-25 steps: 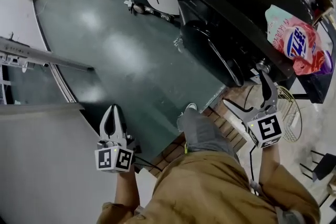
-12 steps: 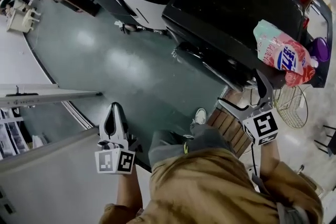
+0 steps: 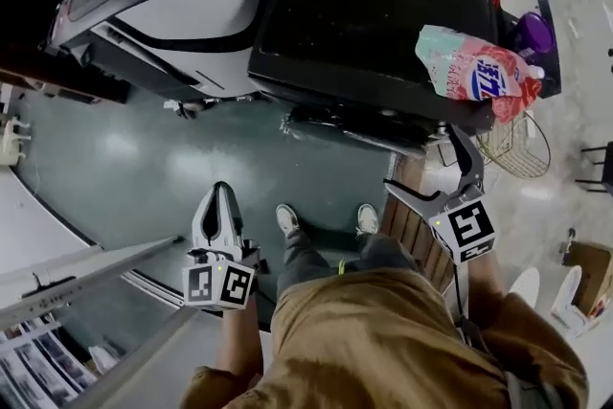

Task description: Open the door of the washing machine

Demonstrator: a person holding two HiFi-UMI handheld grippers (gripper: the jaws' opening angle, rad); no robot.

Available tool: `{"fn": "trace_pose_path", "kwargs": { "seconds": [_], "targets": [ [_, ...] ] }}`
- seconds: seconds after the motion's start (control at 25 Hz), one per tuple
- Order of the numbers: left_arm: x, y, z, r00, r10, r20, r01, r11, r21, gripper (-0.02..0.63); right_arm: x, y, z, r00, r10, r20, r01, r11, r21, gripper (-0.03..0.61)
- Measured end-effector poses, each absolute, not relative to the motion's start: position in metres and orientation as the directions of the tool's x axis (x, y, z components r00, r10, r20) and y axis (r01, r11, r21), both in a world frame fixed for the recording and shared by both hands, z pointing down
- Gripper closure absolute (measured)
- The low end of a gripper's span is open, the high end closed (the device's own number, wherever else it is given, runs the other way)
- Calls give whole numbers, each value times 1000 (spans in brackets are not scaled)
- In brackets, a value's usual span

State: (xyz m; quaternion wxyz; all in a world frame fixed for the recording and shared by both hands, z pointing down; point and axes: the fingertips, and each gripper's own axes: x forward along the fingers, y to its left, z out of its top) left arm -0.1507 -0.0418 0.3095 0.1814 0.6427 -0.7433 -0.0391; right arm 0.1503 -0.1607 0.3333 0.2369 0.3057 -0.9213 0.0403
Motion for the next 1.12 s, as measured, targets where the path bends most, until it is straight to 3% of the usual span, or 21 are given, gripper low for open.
{"fn": "trace_pose_path", "kwargs": {
  "seconds": [0.2, 0.56, 0.76, 1.12],
  "targets": [
    [-167, -81, 322, 101, -971, 215, -948, -28, 318, 554, 146, -138, 336, -555, -649, 520, -715, 692, 100, 3],
    [-166, -103, 361, 316, -919, 236, -911, -225, 346, 552, 161, -99, 372, -353, -712, 607, -814, 554, 176, 3],
    [-145, -108, 377, 367, -896, 250, -897, -271, 348, 552, 181, -90, 412, -309, -684, 660, -819, 544, 181, 3],
    [-127, -114, 409, 322, -898, 299, -917, -218, 334, 554, 217, -126, 490, -283, -648, 707, -801, 566, 198, 5]
  ]
}}
